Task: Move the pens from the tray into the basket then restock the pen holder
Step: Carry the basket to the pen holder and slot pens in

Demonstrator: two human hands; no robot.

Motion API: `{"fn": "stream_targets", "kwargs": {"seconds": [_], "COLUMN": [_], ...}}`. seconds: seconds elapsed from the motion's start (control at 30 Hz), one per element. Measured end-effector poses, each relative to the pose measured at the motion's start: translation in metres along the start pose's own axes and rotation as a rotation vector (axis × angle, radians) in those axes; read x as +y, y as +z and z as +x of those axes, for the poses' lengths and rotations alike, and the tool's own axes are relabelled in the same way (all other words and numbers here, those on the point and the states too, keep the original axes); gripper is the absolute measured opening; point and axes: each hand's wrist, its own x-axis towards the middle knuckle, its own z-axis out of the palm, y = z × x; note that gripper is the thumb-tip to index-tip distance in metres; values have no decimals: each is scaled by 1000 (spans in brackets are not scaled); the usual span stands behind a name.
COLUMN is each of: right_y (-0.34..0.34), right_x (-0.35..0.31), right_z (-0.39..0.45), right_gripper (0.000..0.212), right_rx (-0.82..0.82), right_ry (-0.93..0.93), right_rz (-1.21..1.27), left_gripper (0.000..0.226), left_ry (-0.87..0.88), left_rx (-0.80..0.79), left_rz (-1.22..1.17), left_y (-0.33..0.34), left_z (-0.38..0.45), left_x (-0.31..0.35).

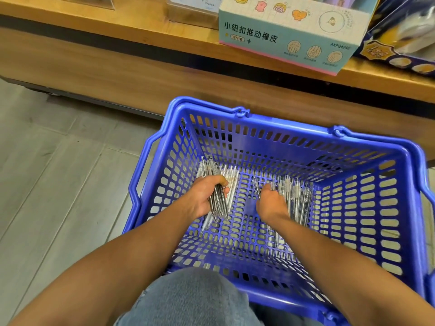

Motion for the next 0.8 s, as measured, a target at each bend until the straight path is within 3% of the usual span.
{"fn": "stream_targets", "kwargs": {"seconds": [0.07,0.17,0.2,0.27,0.4,0.57,0.7,0.8], "right_y": [1,-2,-4,-8,-26,-37,-41,-36], "right_x": [-4,-7,-9,-16,-41,-58,-56,-37], "right_z": [-1,-3,-4,-9,-34,-51,-48,-30], "right_gripper": [41,2,13,9,18,13,10,11], "right_rx": [-3,-39,-58,-80,-71,-80,-105,-38], "right_ry": [12,30,52,21,-199,-358,-402,-259], "right_rz": [-33,45,137,403,868,894,919,857], "left_gripper": [3,4,5,5,18,50,32,19], "left_ry": [0,5,6,4,6,38,61,68], "left_rx": [-6,-3,0,7,-36,-109,-48,18], "left_rz": [-1,-6,-6,-3,-28,-59,-46,-45], "left_y": [0,-1,-2,-2,-1,1,-1,-1], "left_z": [0,0,1,2,3,-1,2,3], "left_x": [-1,-1,-1,-2,-2,-2,-4,0]}}
